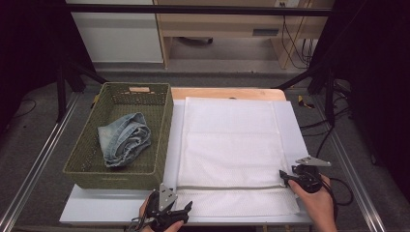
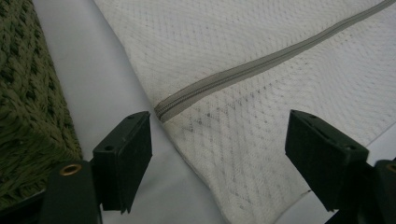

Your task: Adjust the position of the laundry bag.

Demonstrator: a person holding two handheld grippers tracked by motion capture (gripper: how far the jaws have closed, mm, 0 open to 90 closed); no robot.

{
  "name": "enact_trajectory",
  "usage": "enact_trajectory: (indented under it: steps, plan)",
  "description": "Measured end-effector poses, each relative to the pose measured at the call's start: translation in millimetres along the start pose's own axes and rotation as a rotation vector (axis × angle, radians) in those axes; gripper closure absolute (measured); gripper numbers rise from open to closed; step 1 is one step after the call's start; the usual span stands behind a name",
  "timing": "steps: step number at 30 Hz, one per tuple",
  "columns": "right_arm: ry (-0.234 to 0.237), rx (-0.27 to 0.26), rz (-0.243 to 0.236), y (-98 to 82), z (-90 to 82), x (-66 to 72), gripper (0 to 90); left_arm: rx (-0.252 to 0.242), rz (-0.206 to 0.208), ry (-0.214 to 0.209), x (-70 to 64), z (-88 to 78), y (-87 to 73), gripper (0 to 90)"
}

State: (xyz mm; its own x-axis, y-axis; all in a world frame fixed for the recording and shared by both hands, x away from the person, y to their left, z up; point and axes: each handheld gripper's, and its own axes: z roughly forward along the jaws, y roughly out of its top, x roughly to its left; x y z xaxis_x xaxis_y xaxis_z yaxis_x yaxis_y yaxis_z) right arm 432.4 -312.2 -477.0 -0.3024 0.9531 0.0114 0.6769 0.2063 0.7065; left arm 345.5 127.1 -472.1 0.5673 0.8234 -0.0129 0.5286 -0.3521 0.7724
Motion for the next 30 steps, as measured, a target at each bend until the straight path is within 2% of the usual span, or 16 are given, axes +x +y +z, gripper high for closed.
enact_trajectory:
  steps: [5,6,12,13,14,15,16,20,23,30]
  plan:
    - [0.004,-0.001,0.002,0.8,2.9,1.3,54.8,0.017,0.014,-0.006,-0.2,1.3,-0.1,27.2]
    - [0.008,-0.001,0.002,1.0,3.0,1.8,57.8,0.021,0.014,-0.014,-1.1,2.0,-0.3,28.2]
    - [0.033,-0.004,-0.041,1.8,3.6,5.5,75.5,0.028,0.020,-0.003,-0.7,3.1,-0.7,33.2]
    - [0.033,-0.004,-0.041,1.8,3.6,5.5,75.5,0.028,0.020,-0.003,-0.7,3.1,-0.7,33.9]
    - [0.038,0.000,-0.049,2.4,3.4,7.4,80.9,0.029,0.017,0.002,0.3,3.2,-0.8,35.1]
    - [0.038,0.000,-0.049,2.4,3.4,7.4,80.9,0.029,0.017,0.002,0.3,3.2,-0.8,35.8]
    - [0.030,0.000,-0.063,3.1,3.4,8.9,87.5,0.028,0.018,0.004,0.9,3.2,-0.9,36.8]
    - [0.024,-0.001,-0.066,3.1,3.1,7.2,89.3,0.024,0.016,0.007,1.0,3.5,-0.7,37.0]
    - [0.022,-0.024,-0.044,3.6,0.6,3.6,89.5,0.017,0.012,0.010,1.6,4.7,-0.6,37.0]
    - [0.018,-0.036,-0.046,5.3,2.0,0.8,89.5,0.018,0.016,0.009,2.0,5.0,-0.2,37.7]
